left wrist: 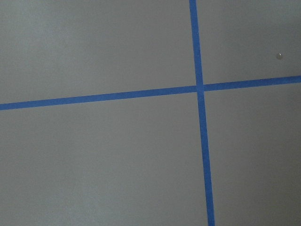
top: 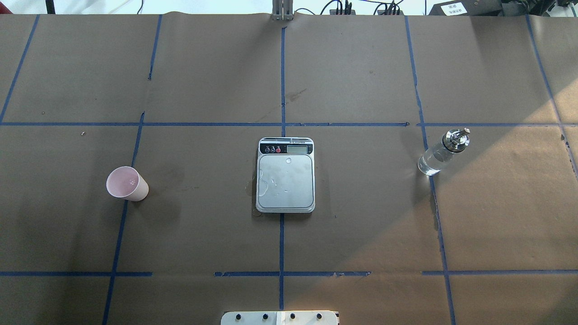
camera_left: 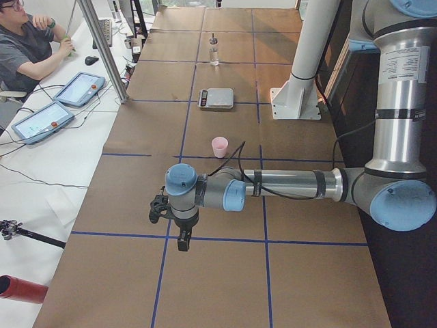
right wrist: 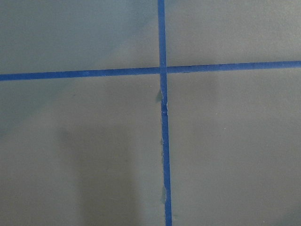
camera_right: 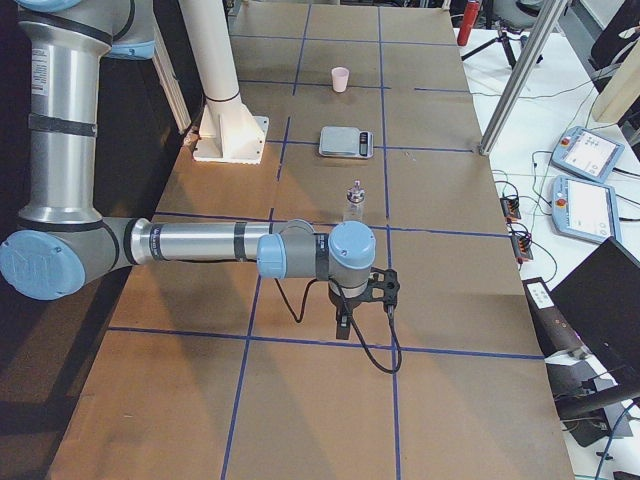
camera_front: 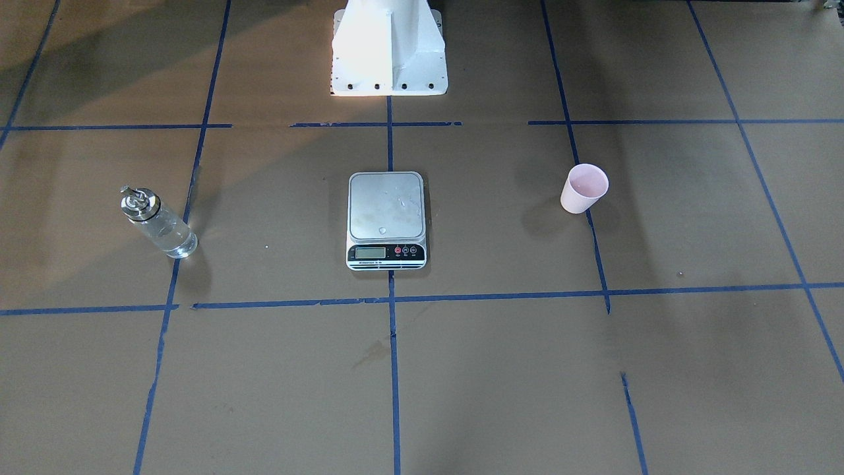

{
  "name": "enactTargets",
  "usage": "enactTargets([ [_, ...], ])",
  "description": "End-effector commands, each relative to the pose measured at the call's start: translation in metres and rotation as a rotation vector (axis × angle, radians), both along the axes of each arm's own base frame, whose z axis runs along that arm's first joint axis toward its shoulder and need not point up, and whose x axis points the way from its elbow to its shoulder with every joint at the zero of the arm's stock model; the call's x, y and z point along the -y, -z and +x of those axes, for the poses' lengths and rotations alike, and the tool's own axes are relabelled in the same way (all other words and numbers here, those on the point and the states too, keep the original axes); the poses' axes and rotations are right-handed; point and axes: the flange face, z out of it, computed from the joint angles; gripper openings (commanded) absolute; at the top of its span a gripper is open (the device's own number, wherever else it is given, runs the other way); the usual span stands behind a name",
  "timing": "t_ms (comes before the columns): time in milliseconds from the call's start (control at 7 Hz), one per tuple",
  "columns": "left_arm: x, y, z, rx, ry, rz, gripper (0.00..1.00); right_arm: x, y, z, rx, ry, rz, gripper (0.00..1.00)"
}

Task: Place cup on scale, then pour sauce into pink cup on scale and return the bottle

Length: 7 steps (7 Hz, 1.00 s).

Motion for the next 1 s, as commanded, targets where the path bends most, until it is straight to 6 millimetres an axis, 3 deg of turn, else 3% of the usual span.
enactTargets([
  [0,0.004,0.036,0.000,-0.004,0.001,0.069,1.00,0.001,0.006,-0.001,0.020,0.002,0.011,1.00],
  [143,0.007,0.084,0.003,-0.011,-0.004,0.172,1.00,0.001,0.010,-0.002,0.034,0.002,0.014,1.00],
  [429,0.026,0.173,0.032,-0.072,-0.047,0.341,1.00,0.001,0.022,-0.003,0.041,0.001,0.035,1.00],
  [571,0.026,0.205,0.047,-0.250,-0.020,0.299,1.00,0.002,0.030,-0.003,0.043,0.002,0.051,1.00],
  [714,0.024,0.219,0.074,-0.322,0.014,0.243,1.00,0.002,0.035,-0.003,0.044,0.002,0.061,1.00],
  [857,0.020,0.229,0.125,-0.310,-0.007,0.226,1.00,0.001,0.034,-0.003,0.044,0.003,0.059,1.00],
])
